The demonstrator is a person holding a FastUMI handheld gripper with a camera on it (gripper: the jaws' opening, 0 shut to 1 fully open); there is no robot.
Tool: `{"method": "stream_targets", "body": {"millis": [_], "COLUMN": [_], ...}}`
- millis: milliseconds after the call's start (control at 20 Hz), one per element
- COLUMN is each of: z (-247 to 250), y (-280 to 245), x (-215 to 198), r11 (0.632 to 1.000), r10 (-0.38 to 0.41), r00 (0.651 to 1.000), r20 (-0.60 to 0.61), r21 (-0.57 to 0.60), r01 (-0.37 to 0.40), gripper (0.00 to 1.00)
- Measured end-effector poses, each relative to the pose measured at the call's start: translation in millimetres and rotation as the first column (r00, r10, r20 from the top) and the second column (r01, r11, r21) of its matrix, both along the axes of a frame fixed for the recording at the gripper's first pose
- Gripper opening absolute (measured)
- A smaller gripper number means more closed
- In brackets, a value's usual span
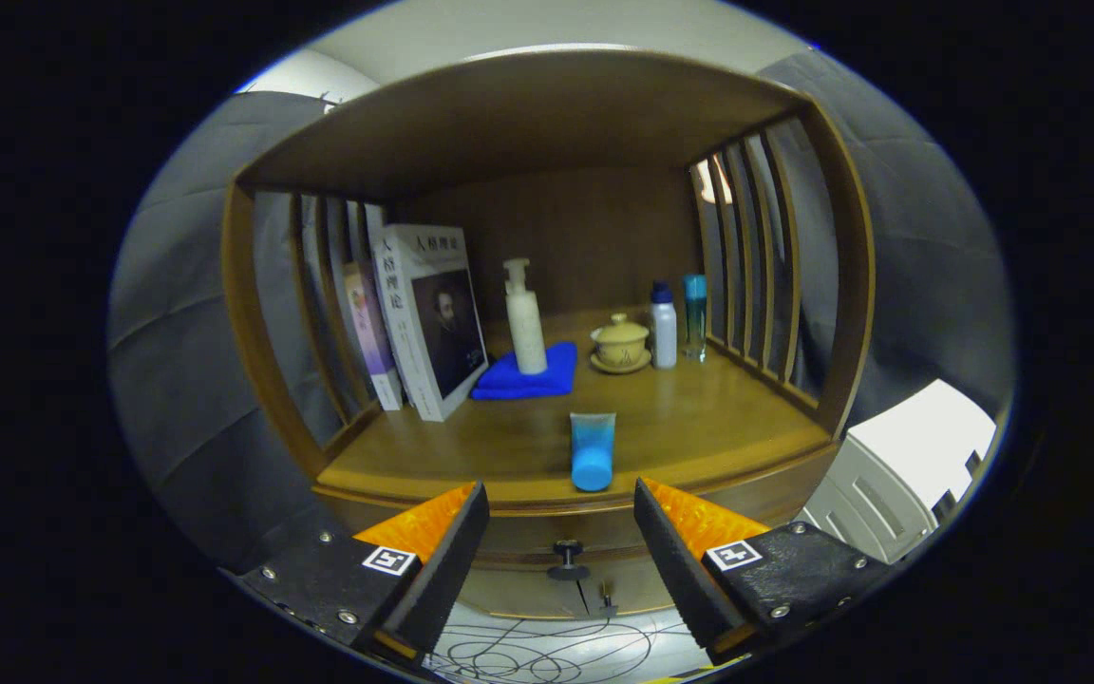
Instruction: Pull open the drawer, take out the items inside it, and place them on the countertop above the cabinet.
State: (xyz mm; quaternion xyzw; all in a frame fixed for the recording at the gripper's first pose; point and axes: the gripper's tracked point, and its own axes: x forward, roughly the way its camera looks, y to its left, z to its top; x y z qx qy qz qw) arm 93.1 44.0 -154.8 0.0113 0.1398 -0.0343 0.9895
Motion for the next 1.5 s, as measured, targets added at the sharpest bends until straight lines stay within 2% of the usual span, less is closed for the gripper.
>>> {"method": "stream_targets", "body": {"millis": [350, 800, 1050, 1500], "z": [68.5, 119.2, 126.8, 130.2], "y": [14.7, 2.5, -7.8, -5.0], "x": [-57.5, -117.6, -125.9, -124.8], "r11": [0.998, 0.998, 0.999, 0.999], "r10": [0.043, 0.016, -0.006, 0.006], "r00": [0.995, 0.985, 0.982, 0.982], "r20": [0.089, 0.173, 0.191, 0.19], "r21": [-0.041, -0.055, -0.051, -0.049], "r01": [-0.039, -0.007, 0.016, 0.003], "gripper": [0.95, 0.95, 0.95, 0.95]}}
